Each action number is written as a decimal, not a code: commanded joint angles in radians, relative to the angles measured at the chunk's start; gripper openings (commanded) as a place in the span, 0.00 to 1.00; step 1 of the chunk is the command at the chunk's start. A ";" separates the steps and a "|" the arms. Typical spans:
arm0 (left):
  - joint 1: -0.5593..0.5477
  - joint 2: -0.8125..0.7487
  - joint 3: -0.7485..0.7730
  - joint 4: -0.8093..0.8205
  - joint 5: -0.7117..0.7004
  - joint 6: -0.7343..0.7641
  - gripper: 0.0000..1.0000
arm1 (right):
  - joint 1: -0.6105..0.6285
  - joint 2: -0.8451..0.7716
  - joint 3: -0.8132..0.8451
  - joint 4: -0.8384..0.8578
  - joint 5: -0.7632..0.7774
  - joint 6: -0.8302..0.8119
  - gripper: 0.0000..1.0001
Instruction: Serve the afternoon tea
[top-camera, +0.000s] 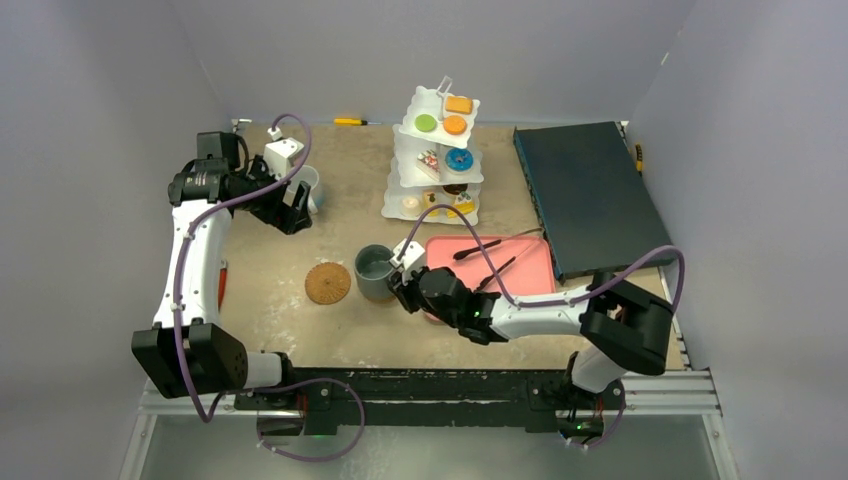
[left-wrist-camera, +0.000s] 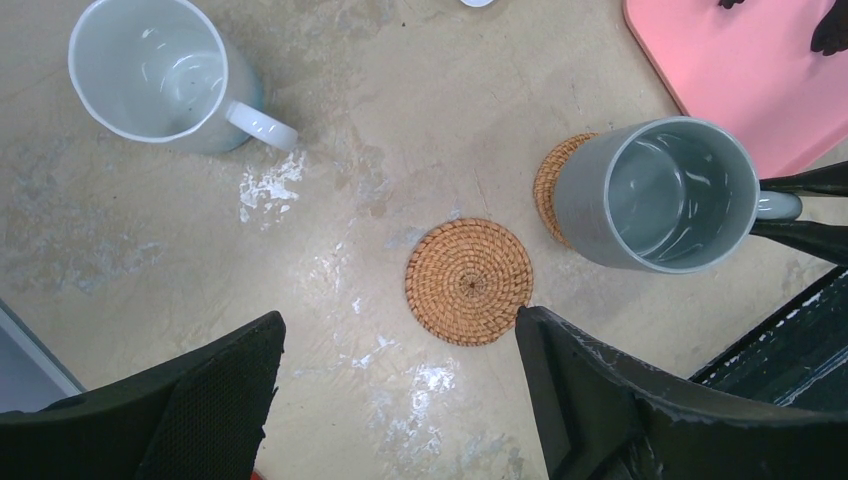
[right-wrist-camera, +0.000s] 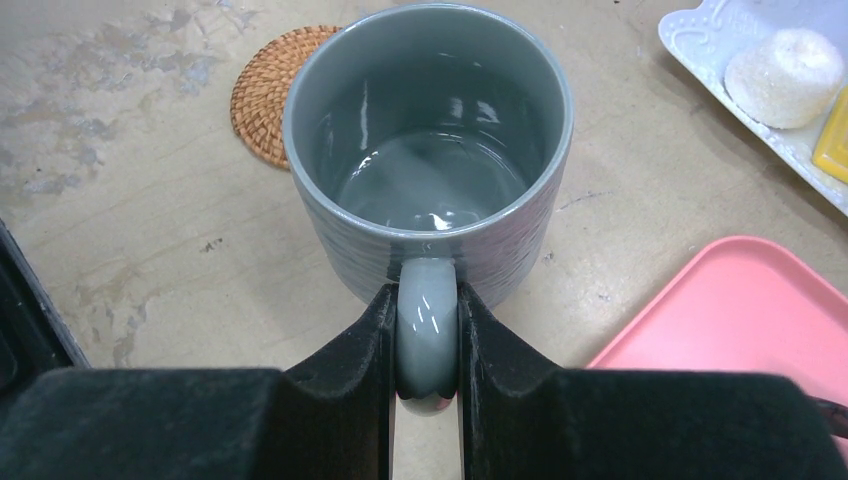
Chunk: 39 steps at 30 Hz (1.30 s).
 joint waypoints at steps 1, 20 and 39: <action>0.008 0.000 0.003 0.020 0.005 -0.004 0.85 | -0.003 0.020 0.028 0.206 0.052 0.013 0.00; 0.011 0.014 -0.020 0.084 -0.063 -0.050 0.88 | 0.013 0.009 -0.033 0.207 0.099 -0.003 0.53; 0.071 0.193 0.013 0.260 -0.110 -0.149 0.80 | 0.007 0.052 0.472 -0.250 0.025 -0.073 0.81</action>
